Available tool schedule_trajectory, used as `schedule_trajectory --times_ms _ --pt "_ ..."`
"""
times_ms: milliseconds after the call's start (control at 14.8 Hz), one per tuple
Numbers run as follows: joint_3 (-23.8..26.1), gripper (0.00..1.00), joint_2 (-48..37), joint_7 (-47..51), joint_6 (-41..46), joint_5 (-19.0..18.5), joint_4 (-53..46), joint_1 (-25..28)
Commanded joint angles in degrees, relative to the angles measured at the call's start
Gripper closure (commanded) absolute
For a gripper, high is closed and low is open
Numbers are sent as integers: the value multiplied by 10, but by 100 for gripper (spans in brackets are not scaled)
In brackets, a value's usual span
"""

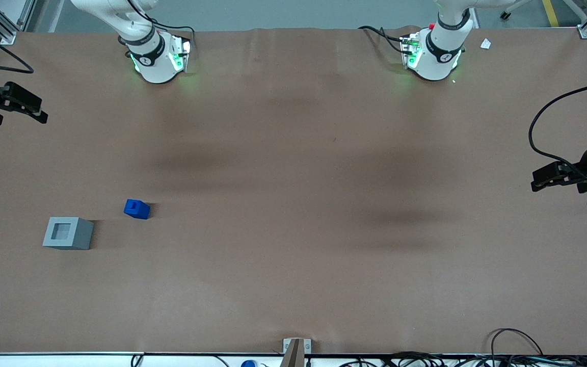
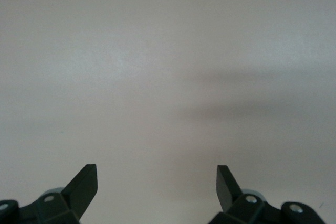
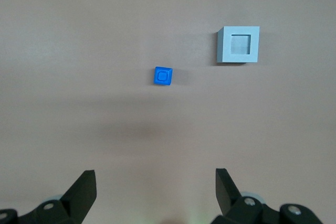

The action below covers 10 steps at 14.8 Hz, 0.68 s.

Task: Insert blue part into gray base with right arm
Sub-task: 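Move the open right gripper toward the blue block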

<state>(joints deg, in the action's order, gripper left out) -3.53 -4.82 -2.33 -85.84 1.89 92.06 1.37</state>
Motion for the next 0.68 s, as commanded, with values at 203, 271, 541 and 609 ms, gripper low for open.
schedule_trajectory --times_ms 203,271,541,609 --pt "1 0 6 7 4 -7 -7 -3" --pt "1 0 9 12 1 -7 -7 -4" --pt "0 0 65 9 -44 0 -3 -18" --pt "0 0 82 8 -58 0 0 -17"
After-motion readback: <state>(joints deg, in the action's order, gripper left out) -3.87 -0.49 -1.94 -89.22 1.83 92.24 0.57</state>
